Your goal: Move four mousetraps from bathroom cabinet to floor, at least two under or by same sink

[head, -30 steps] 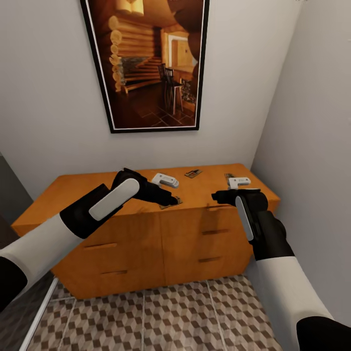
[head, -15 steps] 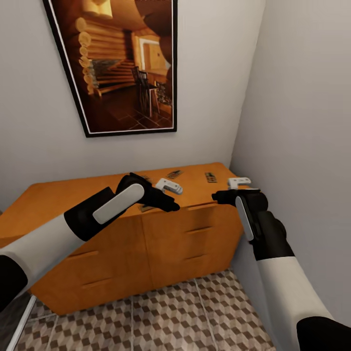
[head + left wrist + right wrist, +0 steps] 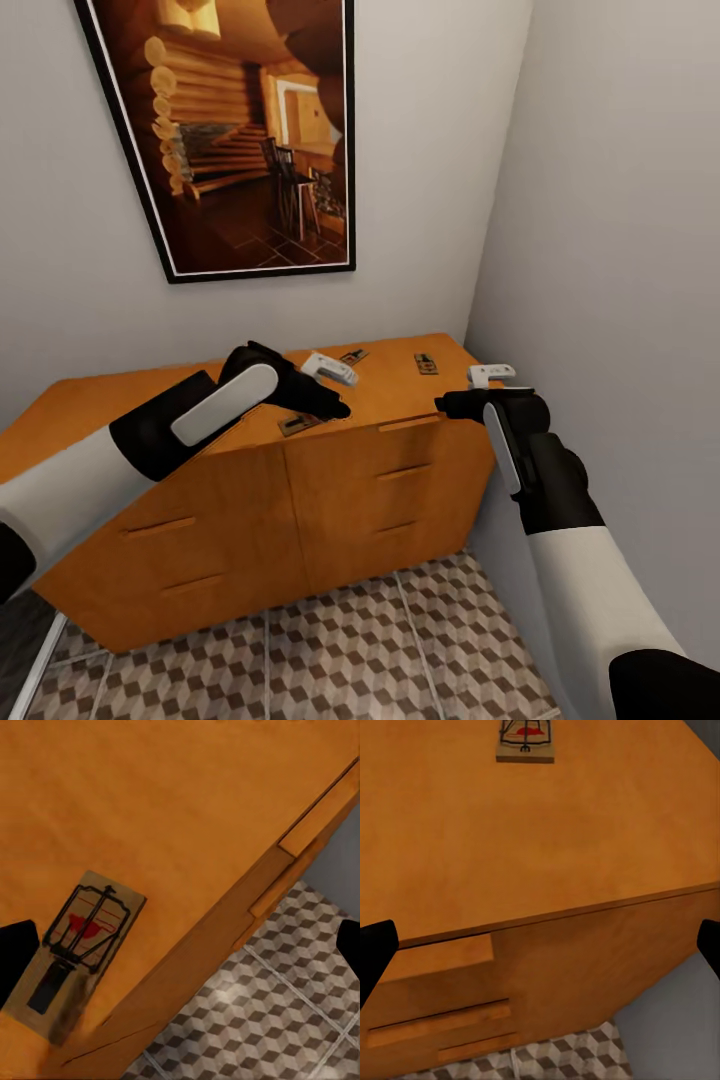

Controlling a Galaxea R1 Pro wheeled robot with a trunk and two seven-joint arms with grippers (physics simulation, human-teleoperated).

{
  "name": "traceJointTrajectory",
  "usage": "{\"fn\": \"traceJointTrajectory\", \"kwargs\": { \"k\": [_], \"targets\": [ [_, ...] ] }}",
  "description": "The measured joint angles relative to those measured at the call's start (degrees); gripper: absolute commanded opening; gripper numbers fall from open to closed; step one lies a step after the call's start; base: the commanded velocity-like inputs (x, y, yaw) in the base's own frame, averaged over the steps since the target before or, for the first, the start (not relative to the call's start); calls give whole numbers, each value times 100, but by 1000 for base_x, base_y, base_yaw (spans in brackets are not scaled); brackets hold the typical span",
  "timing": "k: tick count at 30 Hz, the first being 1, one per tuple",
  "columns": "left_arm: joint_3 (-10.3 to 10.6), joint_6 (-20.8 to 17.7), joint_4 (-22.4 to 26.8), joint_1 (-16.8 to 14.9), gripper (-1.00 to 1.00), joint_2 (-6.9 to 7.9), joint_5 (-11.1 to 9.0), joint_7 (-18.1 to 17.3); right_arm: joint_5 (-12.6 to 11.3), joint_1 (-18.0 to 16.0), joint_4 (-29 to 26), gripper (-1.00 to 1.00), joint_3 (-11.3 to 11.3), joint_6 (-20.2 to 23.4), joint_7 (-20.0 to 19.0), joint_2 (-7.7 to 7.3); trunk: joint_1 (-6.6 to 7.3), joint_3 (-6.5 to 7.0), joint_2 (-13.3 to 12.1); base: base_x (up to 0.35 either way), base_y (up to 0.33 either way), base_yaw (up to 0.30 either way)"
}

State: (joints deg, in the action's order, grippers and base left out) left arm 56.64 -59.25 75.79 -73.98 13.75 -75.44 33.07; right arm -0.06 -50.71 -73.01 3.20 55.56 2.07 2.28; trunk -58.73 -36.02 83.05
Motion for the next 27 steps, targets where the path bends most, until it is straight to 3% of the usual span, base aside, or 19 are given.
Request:
{"fn": "traceJointTrajectory", "kwargs": {
  "k": [11, 16, 27],
  "targets": [
    [20, -15, 198, -296, 100, 495, -22, -5, -3, 5, 31, 100, 0, -13, 0, 2, 0, 0, 0, 0, 0, -1],
    [146, -19, 280, -322, 100, 676, -26, -8, -7, 5, 47, 100, 0, -118, 0, 3, 0, 0, 0, 0, 0, 0],
    [414, -20, 315, -465, 100, 743, -34, -9, -8, 96, 131, 100, 0, -346, 0, 15, 0, 0, 0, 0, 0, 0]
  ]
}}
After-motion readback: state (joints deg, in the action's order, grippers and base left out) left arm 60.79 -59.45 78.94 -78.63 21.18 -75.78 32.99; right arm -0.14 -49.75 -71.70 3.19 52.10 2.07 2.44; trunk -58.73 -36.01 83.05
